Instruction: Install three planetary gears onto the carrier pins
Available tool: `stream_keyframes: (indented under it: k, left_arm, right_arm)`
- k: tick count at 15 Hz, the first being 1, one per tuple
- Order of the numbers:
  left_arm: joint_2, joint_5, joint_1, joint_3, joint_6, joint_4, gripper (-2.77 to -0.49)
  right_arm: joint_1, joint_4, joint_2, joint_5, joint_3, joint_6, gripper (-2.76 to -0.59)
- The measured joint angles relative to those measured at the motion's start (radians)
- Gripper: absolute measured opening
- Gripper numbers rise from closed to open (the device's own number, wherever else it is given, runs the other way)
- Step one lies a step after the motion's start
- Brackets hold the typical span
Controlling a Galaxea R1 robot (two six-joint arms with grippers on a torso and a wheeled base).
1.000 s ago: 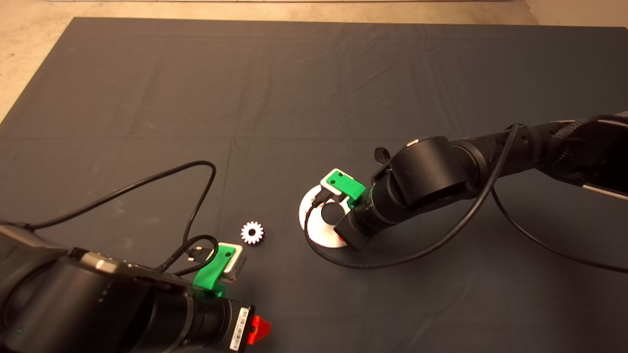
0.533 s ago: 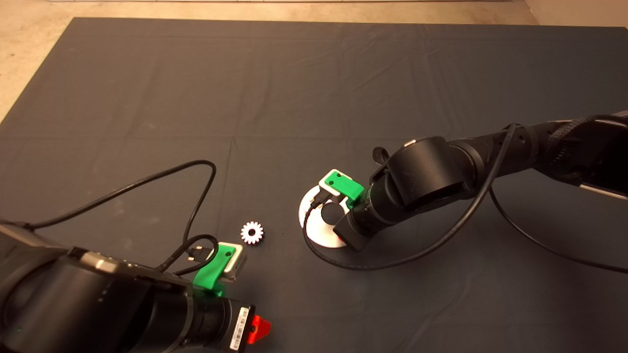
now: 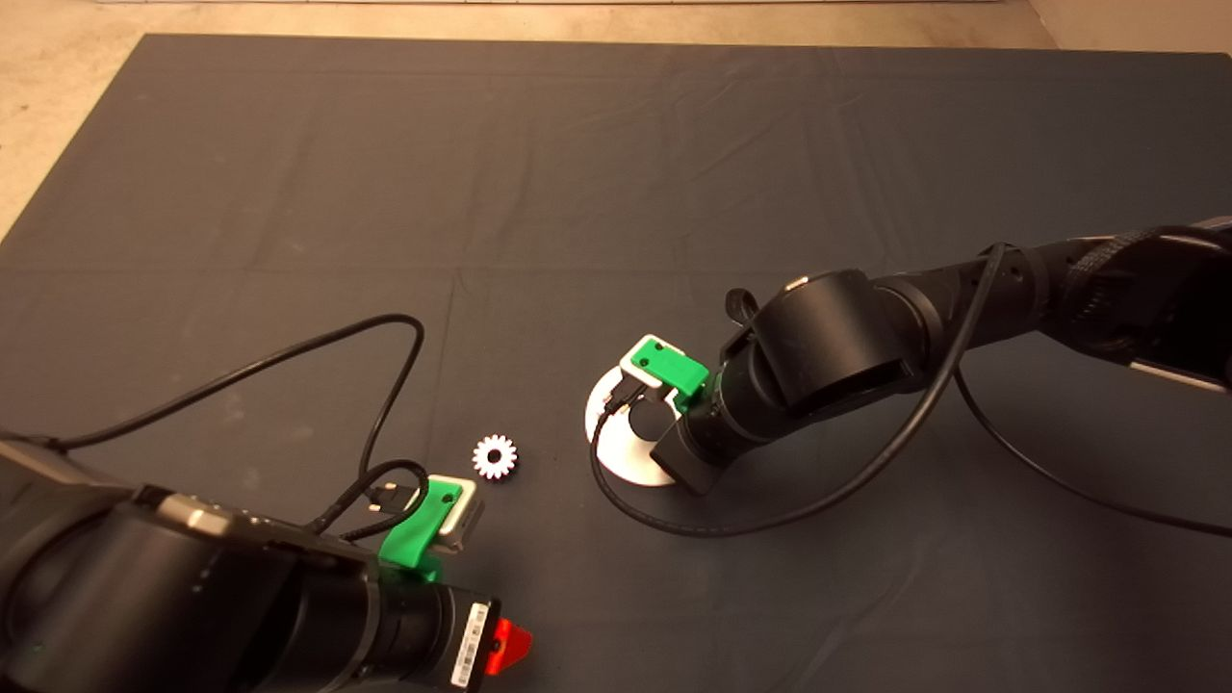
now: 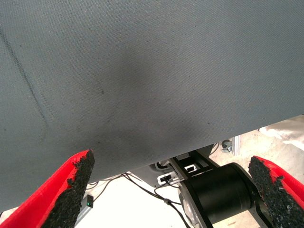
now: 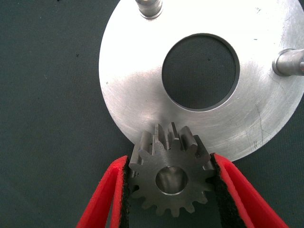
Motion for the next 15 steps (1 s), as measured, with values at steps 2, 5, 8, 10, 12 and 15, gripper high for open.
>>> stream_keyframes:
  k: [2, 5, 8, 10, 12, 15]
  left_arm:
    - [0.000, 0.000, 0.000, 0.000, 0.000, 0.000, -0.92]
    - [0.000, 0.000, 0.000, 0.000, 0.000, 0.000, -0.92]
    - [0.000, 0.000, 0.000, 0.000, 0.000, 0.000, -0.92]
    - [0.000, 0.000, 0.000, 0.000, 0.000, 0.000, -0.92]
    - [0.000, 0.000, 0.000, 0.000, 0.000, 0.000, -0.92]
    - [-0.001, 0.000, -0.011, 0.000, 0.000, 0.000, -0.92]
  right_arm:
    - [0.000, 0.000, 0.000, 0.000, 0.000, -0.018, -2.37]
    - [0.000, -0.001, 0.000, 0.001, 0.000, -0.044, -2.37]
    - [0.000, -0.002, 0.000, 0.002, 0.000, -0.072, -2.37]
    - [0.000, -0.002, 0.000, 0.002, 0.000, -0.087, -2.37]
    - [-0.002, -0.003, -0.001, 0.003, 0.000, -0.102, -2.37]
    - [-0.002, -0.003, -0.006, 0.011, 0.000, -0.121, -2.37]
